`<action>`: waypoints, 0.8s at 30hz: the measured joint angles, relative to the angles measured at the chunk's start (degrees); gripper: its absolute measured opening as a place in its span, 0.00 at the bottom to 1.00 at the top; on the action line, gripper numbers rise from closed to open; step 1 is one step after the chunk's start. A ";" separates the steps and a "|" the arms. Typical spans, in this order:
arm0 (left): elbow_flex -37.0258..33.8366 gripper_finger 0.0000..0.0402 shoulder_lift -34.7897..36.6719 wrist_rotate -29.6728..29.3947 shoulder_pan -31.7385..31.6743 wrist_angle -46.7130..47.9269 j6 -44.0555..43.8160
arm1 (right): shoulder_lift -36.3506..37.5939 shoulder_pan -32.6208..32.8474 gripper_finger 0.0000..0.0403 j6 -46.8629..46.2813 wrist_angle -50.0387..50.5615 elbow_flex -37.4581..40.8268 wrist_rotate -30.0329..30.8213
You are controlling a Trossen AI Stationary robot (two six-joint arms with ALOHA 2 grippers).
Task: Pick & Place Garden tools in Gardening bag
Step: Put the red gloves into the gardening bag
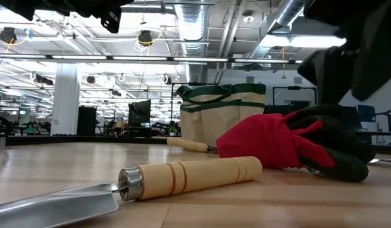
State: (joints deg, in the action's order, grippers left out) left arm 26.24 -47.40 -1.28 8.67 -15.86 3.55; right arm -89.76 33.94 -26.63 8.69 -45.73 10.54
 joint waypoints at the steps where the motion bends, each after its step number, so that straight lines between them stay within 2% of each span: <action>1: 0.00 0.00 0.00 0.00 0.00 0.01 0.00 | -0.66 -0.16 0.51 0.00 -0.28 0.00 0.00; 5: 0.00 0.00 0.00 0.00 0.00 0.00 0.00 | -3.53 -1.19 0.55 0.00 -1.40 -0.07 0.00; 9: 0.00 0.00 0.00 0.00 0.00 0.02 0.00 | -4.43 -2.21 0.51 -0.46 -1.66 -0.07 0.00; 14: 0.00 0.00 0.00 0.00 0.00 0.24 0.00 | -2.71 -2.67 0.36 -0.44 -1.70 -0.07 0.04; 20: 0.00 0.00 0.00 0.00 0.00 0.28 0.00 | -0.32 -2.67 0.05 -0.42 -0.73 -0.07 0.05; 24: 0.00 0.00 0.00 0.00 0.00 0.35 0.00 | 1.53 -2.67 0.03 -0.42 1.38 -0.05 0.05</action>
State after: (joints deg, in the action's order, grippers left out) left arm 26.24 -47.40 -1.28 8.67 -15.51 3.55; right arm -88.23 31.27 -27.05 10.07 -45.78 10.59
